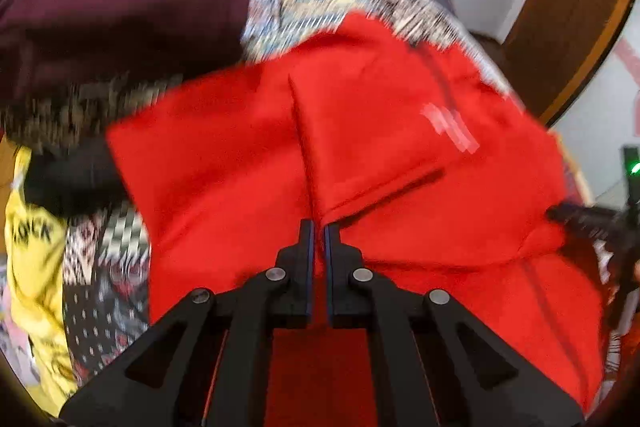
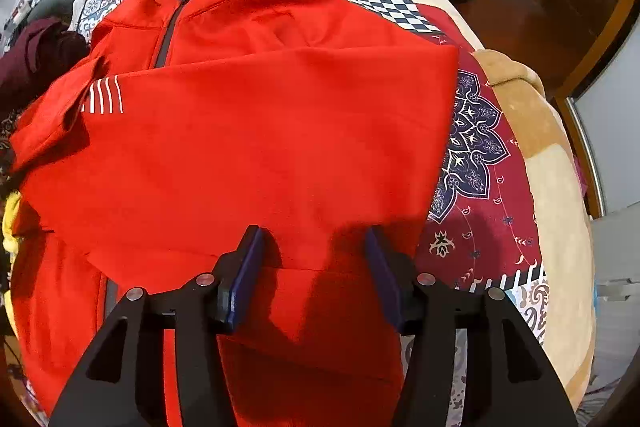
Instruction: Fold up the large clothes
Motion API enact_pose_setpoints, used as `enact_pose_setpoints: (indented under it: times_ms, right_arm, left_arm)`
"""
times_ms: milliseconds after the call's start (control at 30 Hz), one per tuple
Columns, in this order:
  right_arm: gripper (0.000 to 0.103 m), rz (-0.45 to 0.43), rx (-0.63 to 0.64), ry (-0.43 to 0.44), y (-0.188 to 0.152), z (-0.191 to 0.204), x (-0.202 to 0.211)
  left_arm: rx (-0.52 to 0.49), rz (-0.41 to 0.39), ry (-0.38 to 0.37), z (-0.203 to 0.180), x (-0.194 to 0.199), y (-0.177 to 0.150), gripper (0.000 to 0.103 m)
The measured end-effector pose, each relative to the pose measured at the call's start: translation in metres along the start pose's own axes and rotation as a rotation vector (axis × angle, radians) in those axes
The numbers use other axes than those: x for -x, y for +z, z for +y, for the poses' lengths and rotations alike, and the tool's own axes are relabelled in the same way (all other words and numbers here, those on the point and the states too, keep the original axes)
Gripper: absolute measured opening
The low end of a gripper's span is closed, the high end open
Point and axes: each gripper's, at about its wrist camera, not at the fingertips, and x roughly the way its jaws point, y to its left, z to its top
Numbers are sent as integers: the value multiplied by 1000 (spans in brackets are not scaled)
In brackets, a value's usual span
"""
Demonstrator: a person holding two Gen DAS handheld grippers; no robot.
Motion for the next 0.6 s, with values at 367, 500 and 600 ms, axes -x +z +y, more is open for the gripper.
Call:
enact_pose_setpoints:
  times_ms: [367, 500, 600]
  right_arm:
    - [52, 13, -7, -23, 4, 6, 2]
    - [52, -13, -20, 4, 9, 8, 13]
    - [52, -40, -17, 23, 12, 11, 22]
  left_arm:
    - [-104, -26, 30, -7, 18, -7, 45]
    - [-187, -87, 37, -27, 26, 9, 57]
    - [-261, -90, 52, -50, 13, 19, 57]
